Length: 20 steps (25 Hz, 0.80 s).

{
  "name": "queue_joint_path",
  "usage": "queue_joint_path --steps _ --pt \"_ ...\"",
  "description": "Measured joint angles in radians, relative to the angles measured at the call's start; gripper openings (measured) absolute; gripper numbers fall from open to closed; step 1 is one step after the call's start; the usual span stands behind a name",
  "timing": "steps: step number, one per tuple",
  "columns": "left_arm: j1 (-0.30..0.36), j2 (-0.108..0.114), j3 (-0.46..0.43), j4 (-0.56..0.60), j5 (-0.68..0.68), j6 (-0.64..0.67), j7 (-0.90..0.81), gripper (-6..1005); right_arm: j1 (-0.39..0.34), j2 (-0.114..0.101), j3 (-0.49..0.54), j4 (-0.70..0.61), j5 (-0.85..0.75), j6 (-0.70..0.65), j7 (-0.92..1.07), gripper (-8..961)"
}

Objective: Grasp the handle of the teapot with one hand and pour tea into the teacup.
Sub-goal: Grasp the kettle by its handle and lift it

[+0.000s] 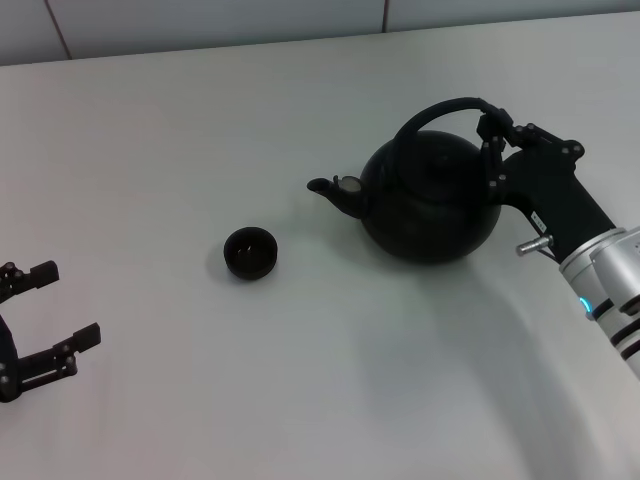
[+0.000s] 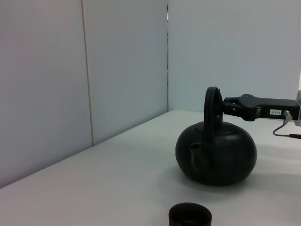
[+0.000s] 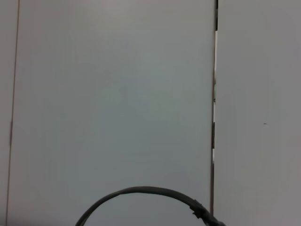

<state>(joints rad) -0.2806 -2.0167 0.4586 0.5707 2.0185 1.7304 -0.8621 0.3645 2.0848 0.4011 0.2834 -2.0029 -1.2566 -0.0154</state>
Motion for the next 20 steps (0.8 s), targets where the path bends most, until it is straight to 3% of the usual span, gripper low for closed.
queue_joint_path --steps 4,11,20 --pt "0.0 0.0 -0.004 0.0 0.0 0.0 -0.001 845 0.004 0.0 0.0 -0.001 0.0 0.0 0.0 96" --pt "0.003 -0.002 -0.012 -0.005 -0.001 0.0 0.0 845 0.03 -0.005 0.017 -0.026 -0.001 -0.04 0.041 83" --pt "0.002 -0.008 -0.012 -0.008 -0.002 0.0 0.008 845 0.167 -0.007 0.006 -0.172 -0.035 -0.021 0.215 80"
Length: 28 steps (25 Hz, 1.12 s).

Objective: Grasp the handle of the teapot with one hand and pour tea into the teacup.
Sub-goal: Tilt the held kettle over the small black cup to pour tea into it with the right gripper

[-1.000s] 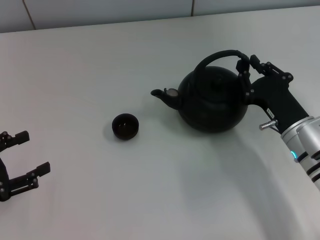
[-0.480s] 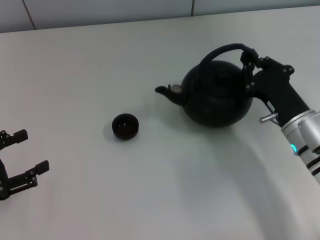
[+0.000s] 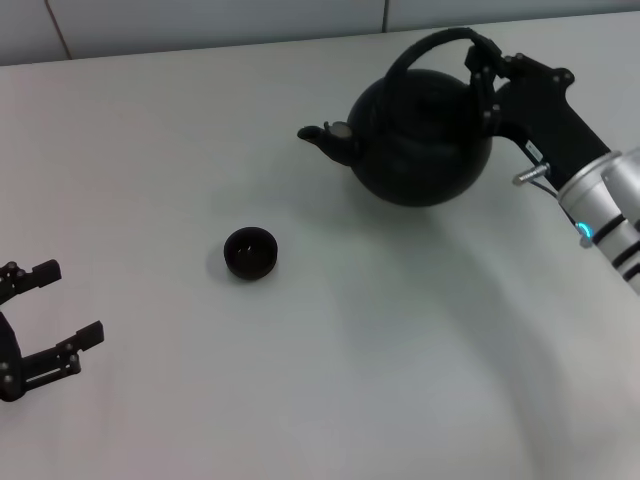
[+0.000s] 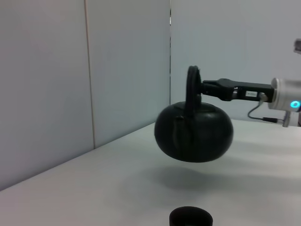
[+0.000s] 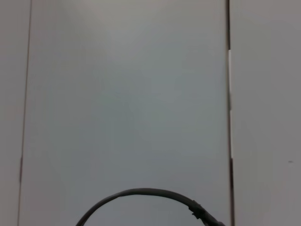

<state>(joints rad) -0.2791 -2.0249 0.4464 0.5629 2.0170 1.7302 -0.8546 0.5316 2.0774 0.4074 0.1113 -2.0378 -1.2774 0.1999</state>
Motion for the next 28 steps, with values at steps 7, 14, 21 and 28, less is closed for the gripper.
queue_joint_path --steps 7,14,21,28 --pt "-0.001 -0.005 0.0 0.001 0.0 0.0 0.002 845 0.031 -0.002 -0.019 -0.008 -0.003 0.034 0.009 81" --pt "0.002 -0.006 0.0 0.0 -0.009 0.003 0.002 845 0.111 -0.009 -0.193 -0.156 -0.005 0.031 0.199 80" --pt "0.003 -0.006 0.0 0.0 -0.011 0.007 0.002 845 0.178 -0.013 -0.397 -0.286 -0.003 -0.005 0.339 85" --pt "0.003 -0.008 -0.009 0.002 -0.013 0.011 0.002 845 0.204 -0.011 -0.459 -0.301 0.005 -0.006 0.342 91"
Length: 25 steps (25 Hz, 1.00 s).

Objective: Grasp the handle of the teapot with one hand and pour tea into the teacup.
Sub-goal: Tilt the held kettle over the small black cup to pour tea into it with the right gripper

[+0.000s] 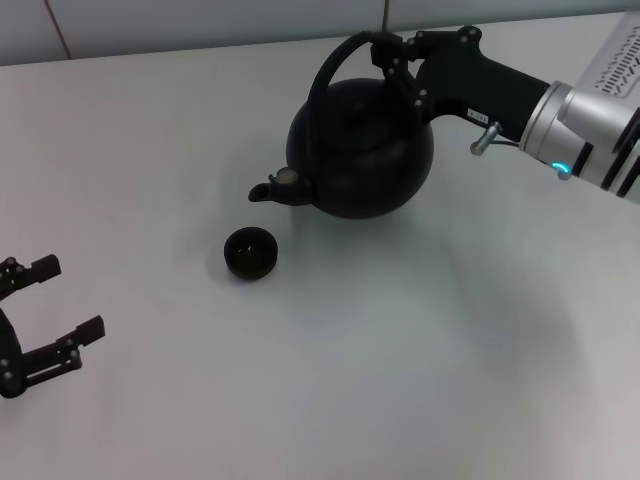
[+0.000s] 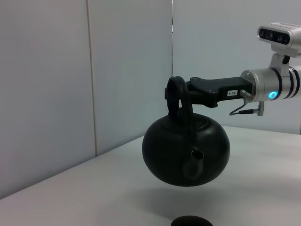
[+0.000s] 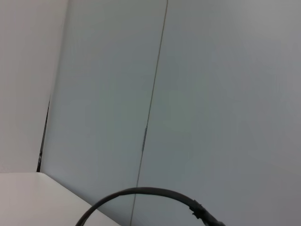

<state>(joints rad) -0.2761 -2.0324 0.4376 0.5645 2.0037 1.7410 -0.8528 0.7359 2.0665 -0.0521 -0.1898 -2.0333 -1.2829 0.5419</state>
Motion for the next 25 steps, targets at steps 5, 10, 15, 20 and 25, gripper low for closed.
queue_joint_path --steps 5,10,15,20,25 --pt "0.0 0.0 -0.002 0.0 0.0 0.003 0.0 844 0.009 0.004 -0.002 -0.012 0.001 0.003 -0.007 95" --pt "0.0 0.0 -0.014 -0.001 -0.001 0.009 0.0 844 0.019 0.007 -0.009 -0.016 0.001 0.008 -0.06 99" --pt "0.0 0.0 -0.015 -0.002 -0.001 0.009 0.0 844 0.031 0.007 -0.029 -0.018 -0.001 0.018 -0.129 103" --pt "0.0 -0.001 -0.016 0.0 -0.001 0.009 0.0 844 0.043 0.008 -0.097 -0.028 0.001 0.037 -0.181 107" --pt "-0.001 -0.006 -0.017 0.002 0.0 0.008 0.0 844 0.054 0.009 -0.117 -0.048 0.001 0.042 -0.197 110"
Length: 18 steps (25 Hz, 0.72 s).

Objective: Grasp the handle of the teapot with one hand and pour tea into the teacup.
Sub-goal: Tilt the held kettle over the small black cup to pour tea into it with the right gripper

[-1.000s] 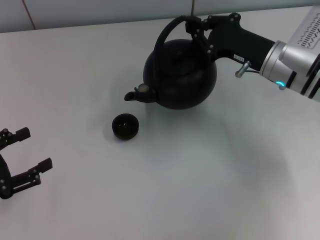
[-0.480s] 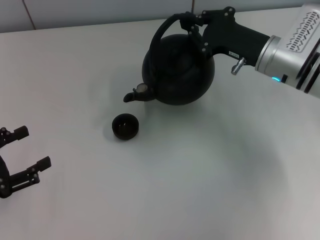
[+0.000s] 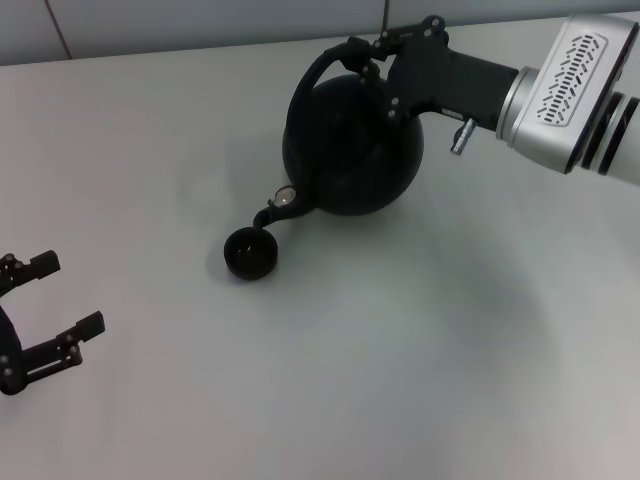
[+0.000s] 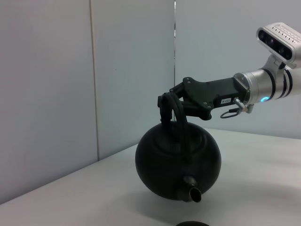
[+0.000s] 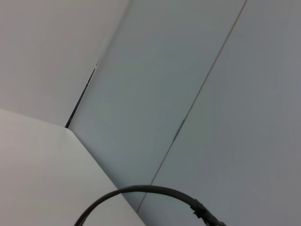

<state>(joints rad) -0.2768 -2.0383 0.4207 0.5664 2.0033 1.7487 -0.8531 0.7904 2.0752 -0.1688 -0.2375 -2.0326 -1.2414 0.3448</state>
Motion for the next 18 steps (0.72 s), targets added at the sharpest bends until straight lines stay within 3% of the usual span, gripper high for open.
queue_joint_path --steps 18 --pt "-0.008 -0.008 -0.013 0.003 -0.001 -0.004 -0.006 844 0.028 0.002 -0.091 -0.056 0.002 0.001 -0.038 125"
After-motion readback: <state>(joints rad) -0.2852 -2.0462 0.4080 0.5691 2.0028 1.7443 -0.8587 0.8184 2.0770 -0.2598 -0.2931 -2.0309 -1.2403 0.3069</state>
